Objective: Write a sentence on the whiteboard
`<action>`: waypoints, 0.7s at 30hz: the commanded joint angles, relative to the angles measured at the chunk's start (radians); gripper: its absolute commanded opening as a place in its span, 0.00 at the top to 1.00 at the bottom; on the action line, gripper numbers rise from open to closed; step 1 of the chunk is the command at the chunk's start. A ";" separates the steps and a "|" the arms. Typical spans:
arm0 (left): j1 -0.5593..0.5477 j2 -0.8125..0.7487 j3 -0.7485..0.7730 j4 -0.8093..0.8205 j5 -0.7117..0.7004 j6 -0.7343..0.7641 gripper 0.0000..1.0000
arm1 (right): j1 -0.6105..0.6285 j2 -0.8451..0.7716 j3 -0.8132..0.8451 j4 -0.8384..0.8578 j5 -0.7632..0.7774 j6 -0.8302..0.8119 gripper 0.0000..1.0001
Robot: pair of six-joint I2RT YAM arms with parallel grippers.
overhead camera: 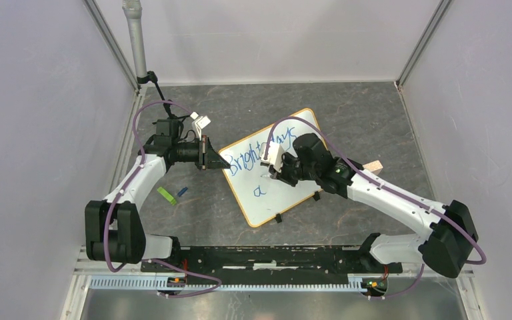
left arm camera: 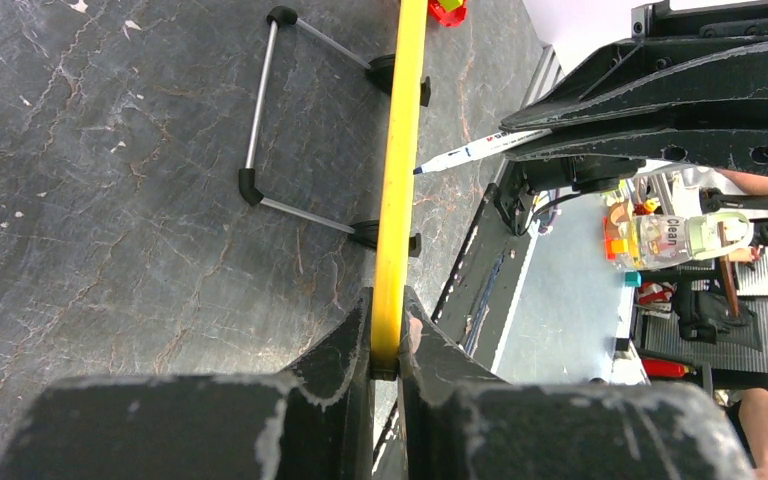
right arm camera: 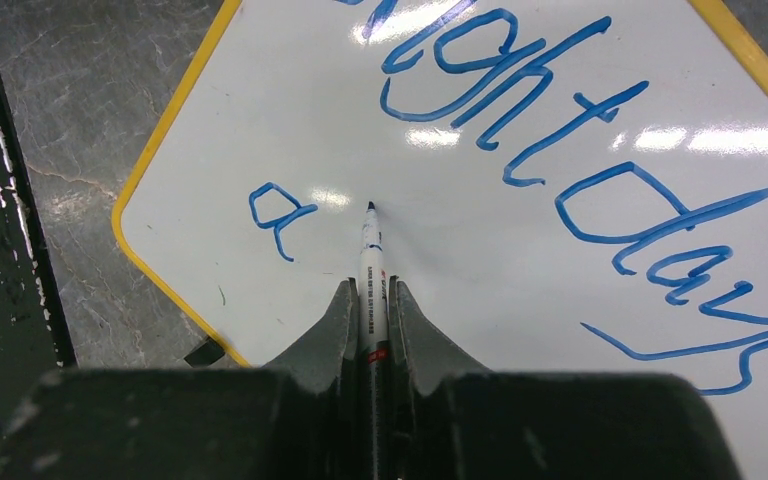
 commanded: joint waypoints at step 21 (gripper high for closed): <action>-0.024 0.025 0.024 -0.016 -0.052 0.068 0.97 | -0.003 -0.061 -0.150 0.013 -0.045 0.014 1.00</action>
